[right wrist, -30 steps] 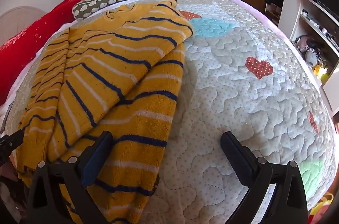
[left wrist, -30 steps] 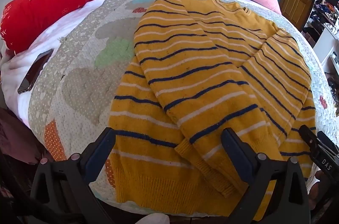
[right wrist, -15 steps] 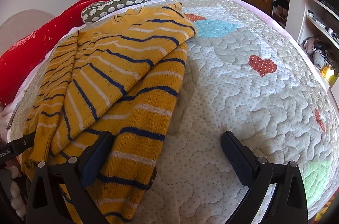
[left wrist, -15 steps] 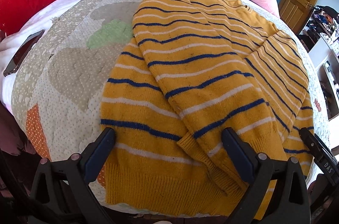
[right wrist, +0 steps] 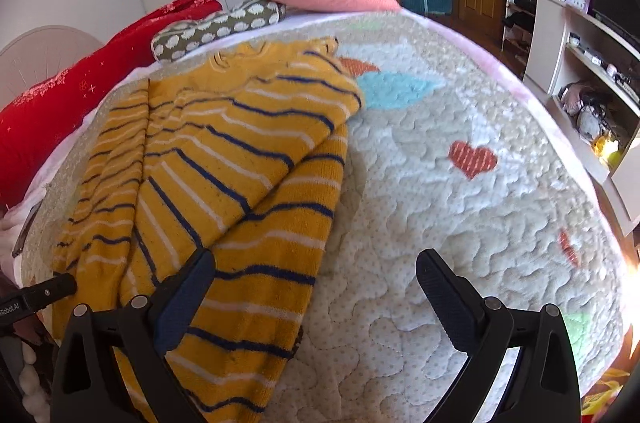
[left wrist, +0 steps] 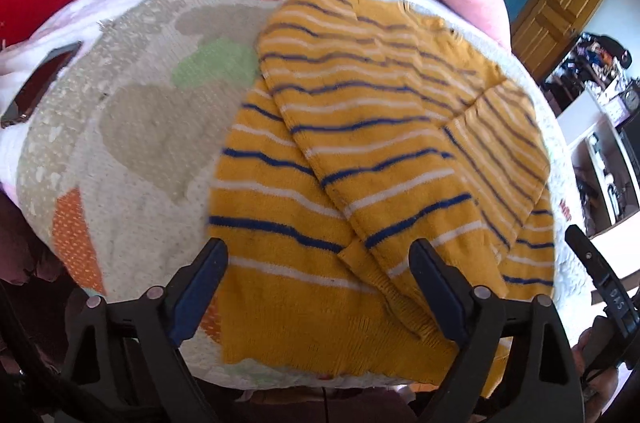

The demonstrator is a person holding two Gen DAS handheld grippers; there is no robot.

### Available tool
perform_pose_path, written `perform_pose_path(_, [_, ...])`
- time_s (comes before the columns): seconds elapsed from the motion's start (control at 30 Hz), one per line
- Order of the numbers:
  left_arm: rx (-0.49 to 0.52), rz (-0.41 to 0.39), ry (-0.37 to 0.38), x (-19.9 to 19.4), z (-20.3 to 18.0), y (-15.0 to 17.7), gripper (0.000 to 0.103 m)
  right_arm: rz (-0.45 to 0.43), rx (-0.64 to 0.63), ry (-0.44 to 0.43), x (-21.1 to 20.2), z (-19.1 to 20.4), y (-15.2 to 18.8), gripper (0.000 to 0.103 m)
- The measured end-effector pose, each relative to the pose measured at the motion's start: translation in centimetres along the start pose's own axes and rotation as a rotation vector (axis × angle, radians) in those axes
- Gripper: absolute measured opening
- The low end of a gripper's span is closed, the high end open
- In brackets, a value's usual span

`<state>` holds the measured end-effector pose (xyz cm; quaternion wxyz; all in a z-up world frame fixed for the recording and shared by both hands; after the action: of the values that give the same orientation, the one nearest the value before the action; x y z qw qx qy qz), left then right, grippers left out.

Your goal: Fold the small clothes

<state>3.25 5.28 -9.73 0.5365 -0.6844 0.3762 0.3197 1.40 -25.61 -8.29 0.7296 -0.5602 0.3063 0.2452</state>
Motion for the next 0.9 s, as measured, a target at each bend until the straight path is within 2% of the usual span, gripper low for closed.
perform_pose_path(0.1, [-0.011, -0.060, -0.027, -2.0, 1.4, -0.8, 0.092, -0.041, -0.050, -0.083, -2.2, 2.5, -1.8, 0.091])
perform_pose_path(0.17, [-0.025, -0.082, -0.046, -2.9, 2.5, -1.2, 0.092, 0.004, -0.086, -0.183, -2.2, 5.2, -2.1, 0.076])
perform_pose_path(0.23, [-0.044, -0.104, -0.056, -3.8, 3.9, -1.3, 0.092, 0.087, -0.095, -0.294, -1.1, 7.9, -1.4, 0.065])
perform_pose_path(0.3, [-0.067, -0.123, -0.063, -4.6, 5.4, -1.2, 0.092, 0.176, -0.090, -0.366, 0.7, 10.1, -0.3, 0.063])
perform_pose_path(0.43, [-0.100, -0.152, -0.068, -5.8, 8.4, -0.8, 0.092, 0.289, -0.105, -0.412, 3.7, 13.3, 1.7, 0.062])
perform_pose_path(0.5, [-0.122, -0.152, -0.059, -5.9, 9.6, -0.5, 0.092, 0.316, -0.145, -0.394, 4.5, 14.6, 2.5, 0.044])
perform_pose_path(0.53, [-0.135, -0.151, -0.053, -5.9, 10.4, -0.3, 0.092, 0.325, -0.170, -0.381, 4.6, 15.1, 2.7, 0.025])
perform_pose_path(0.57, [-0.147, -0.151, -0.050, -5.9, 11.0, -0.2, 0.092, 0.334, -0.183, -0.377, 4.6, 15.5, 2.6, 0.014])
perform_pose_path(0.63, [-0.167, -0.161, -0.054, -6.1, 12.2, 0.0, 0.092, 0.318, -0.203, -0.359, 3.6, 16.2, 1.7, 0.012])
perform_pose_path(0.73, [-0.189, -0.179, -0.072, -6.3, 13.9, 0.1, 0.092, 0.253, -0.287, -0.348, 2.0, 19.6, -0.5, 0.011])
perform_pose_path(0.83, [-0.223, -0.180, -0.073, -6.4, 15.6, 0.4, 0.092, 0.231, -0.358, -0.415, 1.7, 25.2, -2.7, 0.011])
perform_pose_path(0.9, [-0.244, -0.180, -0.082, -6.6, 16.7, 0.7, 0.092, 0.226, -0.410, -0.465, 2.7, 30.5, -3.5, 0.011])
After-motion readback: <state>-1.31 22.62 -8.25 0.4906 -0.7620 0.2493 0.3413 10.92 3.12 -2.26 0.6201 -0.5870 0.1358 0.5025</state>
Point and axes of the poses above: each gripper's, at about its wrist camera, not at the fingertips, and x roughly the way its jaws point, z to its left, y to its underside, the point moved 6 cm from there along x, roughly the way its jaws point, and after that the axes turned 2 degrees about x, right-handed, at the moved point
